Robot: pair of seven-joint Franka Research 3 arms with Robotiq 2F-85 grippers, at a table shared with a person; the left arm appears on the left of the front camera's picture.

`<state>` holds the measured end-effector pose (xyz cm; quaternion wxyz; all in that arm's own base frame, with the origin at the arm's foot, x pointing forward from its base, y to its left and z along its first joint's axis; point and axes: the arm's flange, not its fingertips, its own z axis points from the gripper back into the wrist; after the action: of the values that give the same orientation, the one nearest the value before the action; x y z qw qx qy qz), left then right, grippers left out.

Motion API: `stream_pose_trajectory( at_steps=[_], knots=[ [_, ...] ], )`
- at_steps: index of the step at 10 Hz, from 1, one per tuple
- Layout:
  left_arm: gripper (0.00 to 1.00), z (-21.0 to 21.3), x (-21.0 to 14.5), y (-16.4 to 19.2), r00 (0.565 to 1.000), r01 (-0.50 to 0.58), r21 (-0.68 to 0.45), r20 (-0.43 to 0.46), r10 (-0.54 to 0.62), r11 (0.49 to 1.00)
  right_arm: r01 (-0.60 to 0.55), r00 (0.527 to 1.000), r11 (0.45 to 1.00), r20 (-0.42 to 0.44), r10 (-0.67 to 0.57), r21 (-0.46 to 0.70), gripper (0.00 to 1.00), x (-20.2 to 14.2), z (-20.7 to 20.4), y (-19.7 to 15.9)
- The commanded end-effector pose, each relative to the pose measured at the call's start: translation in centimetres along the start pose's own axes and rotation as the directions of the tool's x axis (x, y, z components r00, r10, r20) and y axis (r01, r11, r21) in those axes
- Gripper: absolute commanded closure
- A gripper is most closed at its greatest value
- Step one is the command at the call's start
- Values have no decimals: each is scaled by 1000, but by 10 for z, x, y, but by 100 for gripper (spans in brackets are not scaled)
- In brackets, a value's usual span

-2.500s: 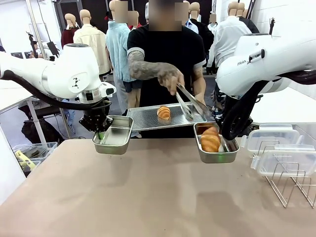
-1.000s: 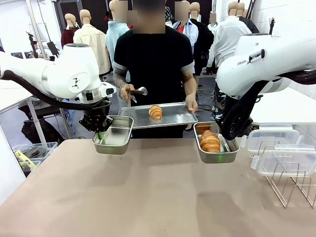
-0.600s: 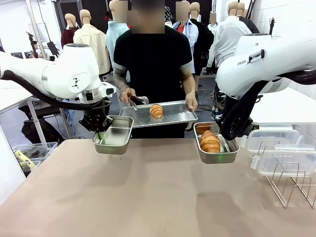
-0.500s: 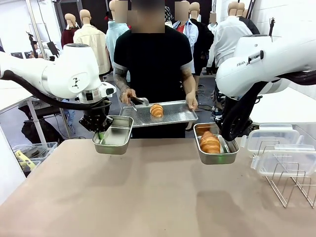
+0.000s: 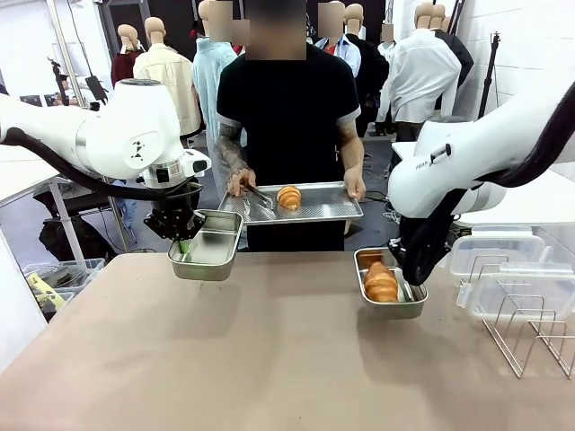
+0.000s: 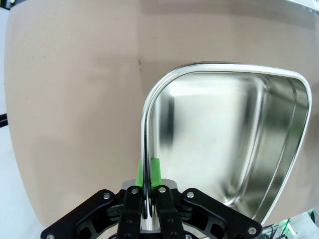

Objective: Place the bread in airtight containers.
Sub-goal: Once an object is inside an Airtight Container , place the container in the center of the table.

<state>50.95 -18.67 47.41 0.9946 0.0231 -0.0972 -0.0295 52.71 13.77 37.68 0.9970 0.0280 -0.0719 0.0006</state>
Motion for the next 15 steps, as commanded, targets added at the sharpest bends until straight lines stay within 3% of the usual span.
stream_pose_trajectory(
  at_steps=[1,12,13,15],
  knots=[
    [100,4,0,1,1000,3,-4,17,-3,1000,-12,1000,1000,-3,12,-15,100,23,-12,0],
    [100,4,0,1,1000,3,-4,17,-3,1000,29,997,1000,-73,-29,0,100,52,-68,4],
    [100,4,0,1,1000,3,-4,17,-3,1000,35,998,999,-59,-36,-15,91,49,-68,5],
    [100,4,0,1,1000,3,-4,17,-3,1000,39,997,999,-59,-40,-22,52,47,-66,5]
  ],
)
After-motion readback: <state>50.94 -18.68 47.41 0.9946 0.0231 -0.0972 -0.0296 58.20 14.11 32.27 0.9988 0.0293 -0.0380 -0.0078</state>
